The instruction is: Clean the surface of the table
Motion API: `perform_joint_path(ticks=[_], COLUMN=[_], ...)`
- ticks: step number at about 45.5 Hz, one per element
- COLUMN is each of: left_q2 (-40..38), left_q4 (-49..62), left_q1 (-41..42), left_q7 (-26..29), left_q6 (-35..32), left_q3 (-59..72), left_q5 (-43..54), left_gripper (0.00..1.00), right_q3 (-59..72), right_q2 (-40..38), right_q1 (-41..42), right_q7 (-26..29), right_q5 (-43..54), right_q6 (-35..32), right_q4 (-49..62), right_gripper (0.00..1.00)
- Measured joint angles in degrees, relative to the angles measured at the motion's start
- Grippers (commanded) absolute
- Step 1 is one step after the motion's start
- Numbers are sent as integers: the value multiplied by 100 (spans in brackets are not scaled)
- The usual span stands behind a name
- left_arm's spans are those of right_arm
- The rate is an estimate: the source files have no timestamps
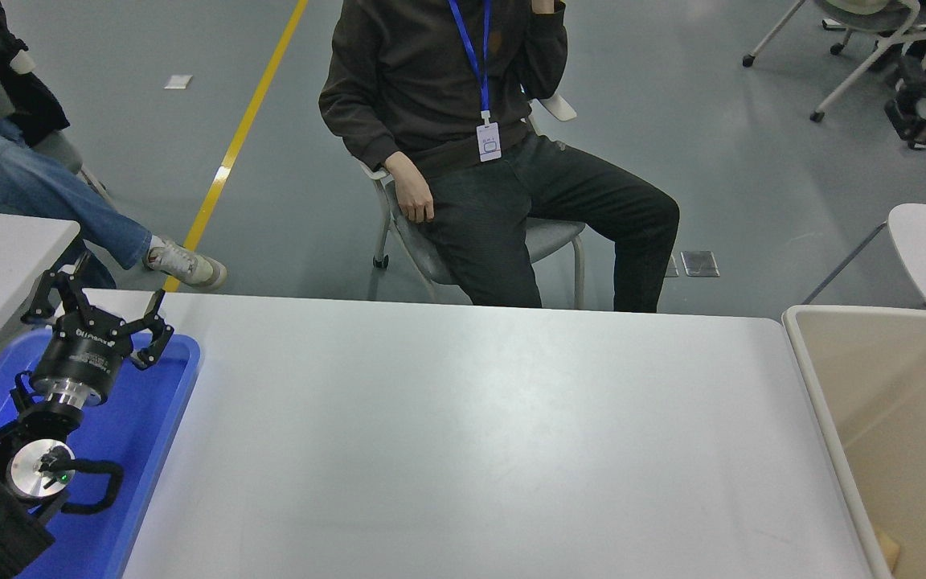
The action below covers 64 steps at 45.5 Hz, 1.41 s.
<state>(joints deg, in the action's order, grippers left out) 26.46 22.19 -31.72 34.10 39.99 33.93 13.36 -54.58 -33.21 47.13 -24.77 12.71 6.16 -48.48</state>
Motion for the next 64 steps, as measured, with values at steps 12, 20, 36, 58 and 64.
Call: perform_joint_path(ticks=[12,20,36,58,64], left_q2=[0,0,0,0,0], left_q4=[1,1,-1,-2,-2], left_q1=[0,0,-1,-1,-1], left_q7=[0,0,-1,-1,-1], left_q6=[0,0,0,0,0], left_q3=[0,0,0,0,0], left_q5=[0,0,0,0,0], left_gripper=[100,100,100,100,100], right_q3=[-107,-126,130,646,656], right_q2=[505,822,1069,1121,1126], right_q1=[-815,-1254,-1810,-1993,-2007], right_q7=[-465,-606,-680,-695,-695], right_q5=[9,18,51,59,56], right_q6=[17,20,-19,-42,-44], right_q4=[-96,-116,-107,-32,-27], right_gripper=[99,99,99,99,99])
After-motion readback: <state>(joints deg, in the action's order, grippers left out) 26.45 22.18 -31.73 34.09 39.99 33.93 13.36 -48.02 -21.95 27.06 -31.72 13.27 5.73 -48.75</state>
